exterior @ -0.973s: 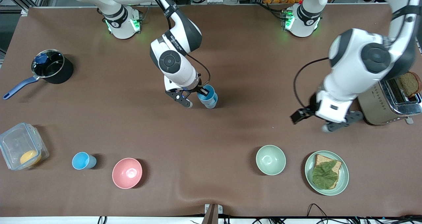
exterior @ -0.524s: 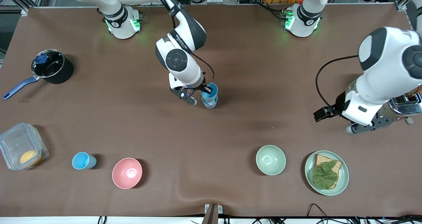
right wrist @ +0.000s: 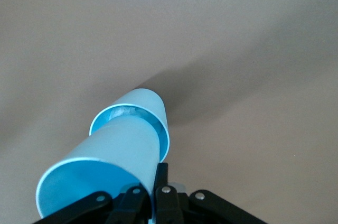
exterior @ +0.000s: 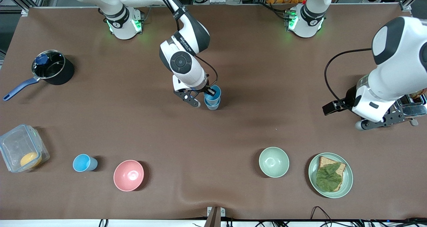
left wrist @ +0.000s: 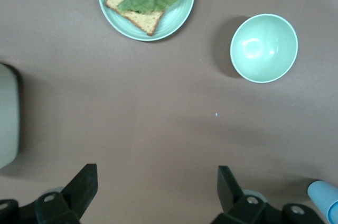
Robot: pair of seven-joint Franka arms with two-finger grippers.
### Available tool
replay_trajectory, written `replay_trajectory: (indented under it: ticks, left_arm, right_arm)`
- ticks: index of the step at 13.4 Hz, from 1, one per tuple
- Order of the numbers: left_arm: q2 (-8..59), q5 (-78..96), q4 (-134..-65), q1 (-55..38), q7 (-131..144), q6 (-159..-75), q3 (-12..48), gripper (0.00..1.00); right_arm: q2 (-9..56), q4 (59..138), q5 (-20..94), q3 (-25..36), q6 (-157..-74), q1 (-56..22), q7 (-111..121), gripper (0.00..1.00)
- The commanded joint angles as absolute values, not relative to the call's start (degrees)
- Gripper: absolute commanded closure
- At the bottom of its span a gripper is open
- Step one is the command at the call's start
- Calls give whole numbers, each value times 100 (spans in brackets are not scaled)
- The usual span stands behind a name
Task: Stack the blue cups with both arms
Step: 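Lower the blue cup into the tissue cup while the left gripper withdraws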
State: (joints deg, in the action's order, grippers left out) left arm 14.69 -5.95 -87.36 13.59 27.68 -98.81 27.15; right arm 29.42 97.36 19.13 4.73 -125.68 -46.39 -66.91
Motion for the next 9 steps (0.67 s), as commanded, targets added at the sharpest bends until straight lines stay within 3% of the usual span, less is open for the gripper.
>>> replay_trajectory:
  ticks: [1,5,9]
  left_arm:
    - [906,-545,-8780,1459,2549,-9432,2742,0]
    - [748,-501,-8789,1652,2031,-9369,2742,0]
    - [353,-457,-8902,1758,1460,-9106,2699,0]
  right_arm:
    - [3024,9598,1872,536,-12524,-4702,-6759,0]
    - [2884,9343,1872,571,-12341,-4545,-6645,0]
    - [2269,9316,1846,589,-11719,-3834,-5331,0]
